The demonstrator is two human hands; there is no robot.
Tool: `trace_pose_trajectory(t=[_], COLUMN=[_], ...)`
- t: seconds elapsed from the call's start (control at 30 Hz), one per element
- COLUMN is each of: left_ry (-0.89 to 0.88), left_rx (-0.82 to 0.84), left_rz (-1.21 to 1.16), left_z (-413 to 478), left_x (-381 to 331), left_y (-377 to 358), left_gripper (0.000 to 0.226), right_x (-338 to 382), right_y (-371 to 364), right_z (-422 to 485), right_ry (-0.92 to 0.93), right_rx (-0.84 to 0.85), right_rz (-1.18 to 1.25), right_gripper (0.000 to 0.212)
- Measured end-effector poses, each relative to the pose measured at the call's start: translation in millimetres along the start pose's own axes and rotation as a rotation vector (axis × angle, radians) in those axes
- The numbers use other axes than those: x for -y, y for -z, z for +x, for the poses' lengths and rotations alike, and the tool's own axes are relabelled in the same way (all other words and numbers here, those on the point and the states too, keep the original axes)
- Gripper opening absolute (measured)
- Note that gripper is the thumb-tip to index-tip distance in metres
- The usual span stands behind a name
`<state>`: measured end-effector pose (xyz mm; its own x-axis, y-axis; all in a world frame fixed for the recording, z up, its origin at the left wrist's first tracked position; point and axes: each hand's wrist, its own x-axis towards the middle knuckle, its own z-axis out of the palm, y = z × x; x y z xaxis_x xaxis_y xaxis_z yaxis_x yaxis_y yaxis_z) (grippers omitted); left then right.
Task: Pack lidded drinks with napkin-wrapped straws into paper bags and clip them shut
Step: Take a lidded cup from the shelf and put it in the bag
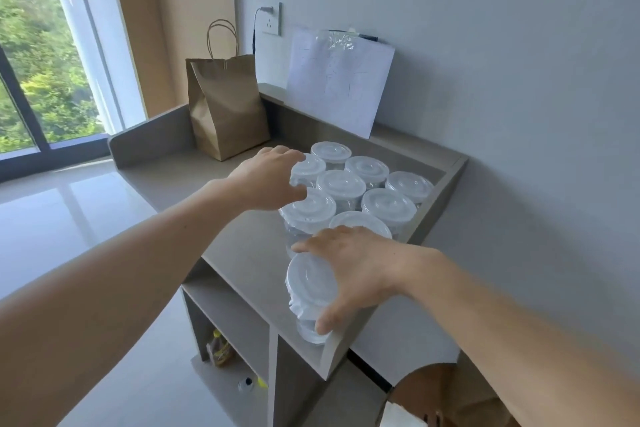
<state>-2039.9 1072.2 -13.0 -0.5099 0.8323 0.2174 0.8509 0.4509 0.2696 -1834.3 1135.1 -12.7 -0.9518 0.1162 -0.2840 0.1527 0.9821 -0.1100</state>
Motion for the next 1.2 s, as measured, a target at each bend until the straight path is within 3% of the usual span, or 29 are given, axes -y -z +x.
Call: trace_pose_trajectory(t=[0.17,0.43,0.67,0.8,0.97,1.2], left_ry=[-0.082,-0.206,-0.46,-0.586,-0.76,-0.781], left_rx=[0.016,-0.074,-0.002,0.143,0.521,0.877], left_rz=[0.006,0.016,-0.046,-0.029,0.016,0.083], left_z=[18.0,47.0,34.5,-0.2,-76.7,-178.6], left_x=[-13.0,-66.4,-187.8,-278.6,-373.8,-417.2], left_y=[2.3,53.5,9.6,-53.1,-162.9,-292.2], left_gripper=[0.061,0.065,0.066,0.066,0.068,0.076], right_x=[5.2,-15.0,-63.8,-91.8,-115.3,-134.5], right_y=[-3.4,49.0,32.1,-27.7,-121.1,-235.1], right_z=[5.7,-65.0,-204.7,-286.9,-383.5,-462.2], right_ry=[0.008,-0.064,-0.376,-0.638,-0.921,-1.126], right_rx=[-0.064,-0.337,-0.523,-0.521,-0.445,-0.384], right_rz=[-0.027,0.317,0.348,0.34,0.377,0.502], right_gripper=[0.095,0.089,0.086,0.088,0.094,0.097])
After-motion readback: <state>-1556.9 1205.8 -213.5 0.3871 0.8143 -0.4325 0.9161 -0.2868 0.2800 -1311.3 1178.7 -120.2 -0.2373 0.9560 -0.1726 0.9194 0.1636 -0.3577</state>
